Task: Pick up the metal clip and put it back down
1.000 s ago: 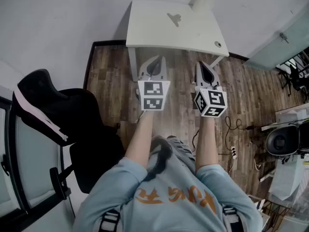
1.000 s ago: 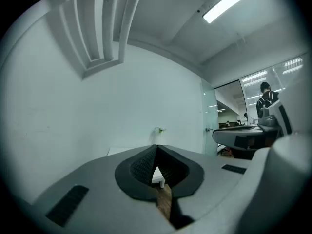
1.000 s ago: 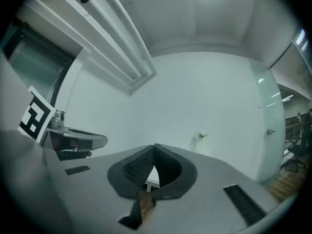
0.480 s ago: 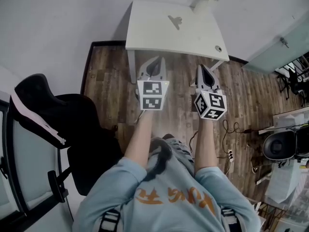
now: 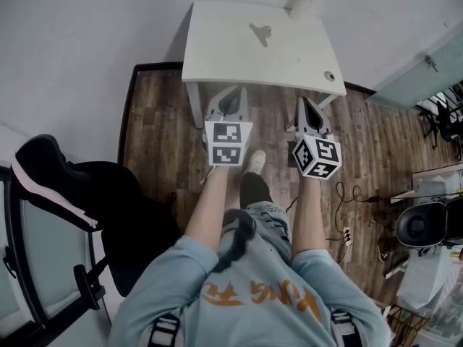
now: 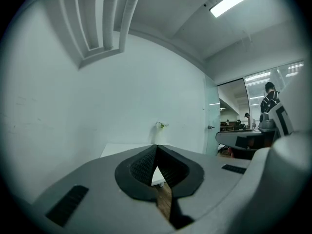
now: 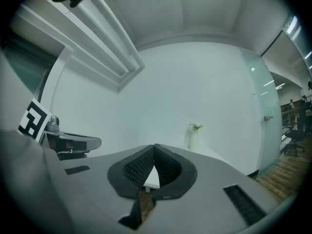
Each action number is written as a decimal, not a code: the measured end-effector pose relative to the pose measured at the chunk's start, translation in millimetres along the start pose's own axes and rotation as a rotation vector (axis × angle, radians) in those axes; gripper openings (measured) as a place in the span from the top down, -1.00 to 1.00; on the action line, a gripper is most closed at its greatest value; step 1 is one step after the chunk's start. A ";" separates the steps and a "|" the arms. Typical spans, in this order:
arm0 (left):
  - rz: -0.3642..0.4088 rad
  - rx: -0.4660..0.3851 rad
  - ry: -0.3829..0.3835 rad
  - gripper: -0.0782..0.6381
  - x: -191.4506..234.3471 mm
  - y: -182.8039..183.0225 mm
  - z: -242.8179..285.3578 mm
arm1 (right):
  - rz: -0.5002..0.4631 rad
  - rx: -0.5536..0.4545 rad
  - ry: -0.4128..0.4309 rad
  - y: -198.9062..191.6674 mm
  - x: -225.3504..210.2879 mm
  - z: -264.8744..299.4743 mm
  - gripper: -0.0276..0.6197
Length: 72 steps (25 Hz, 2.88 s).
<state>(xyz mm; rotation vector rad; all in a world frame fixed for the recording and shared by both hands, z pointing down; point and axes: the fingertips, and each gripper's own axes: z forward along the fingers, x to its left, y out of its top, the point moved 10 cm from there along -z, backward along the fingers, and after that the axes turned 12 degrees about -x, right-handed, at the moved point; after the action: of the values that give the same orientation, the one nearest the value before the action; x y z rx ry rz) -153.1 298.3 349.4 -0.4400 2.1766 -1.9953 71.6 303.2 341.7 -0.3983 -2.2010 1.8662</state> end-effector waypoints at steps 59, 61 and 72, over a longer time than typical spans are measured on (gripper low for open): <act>-0.094 0.362 0.146 0.73 123.8 -157.2 445.1 | 0.246 0.368 0.128 -208.5 -212.2 445.5 0.76; -0.101 0.375 0.137 0.73 129.2 -163.1 449.1 | 0.256 0.392 0.132 -217.5 -207.4 452.9 0.73; -0.143 0.460 0.101 0.73 162.8 -199.5 467.0 | 0.335 0.537 0.118 -274.3 -185.9 485.6 0.48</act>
<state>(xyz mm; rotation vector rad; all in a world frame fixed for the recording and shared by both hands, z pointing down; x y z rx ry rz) -140.6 -208.8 514.0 -0.4407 1.6902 -2.5494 62.6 -252.7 533.1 -0.7744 -1.5387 2.4270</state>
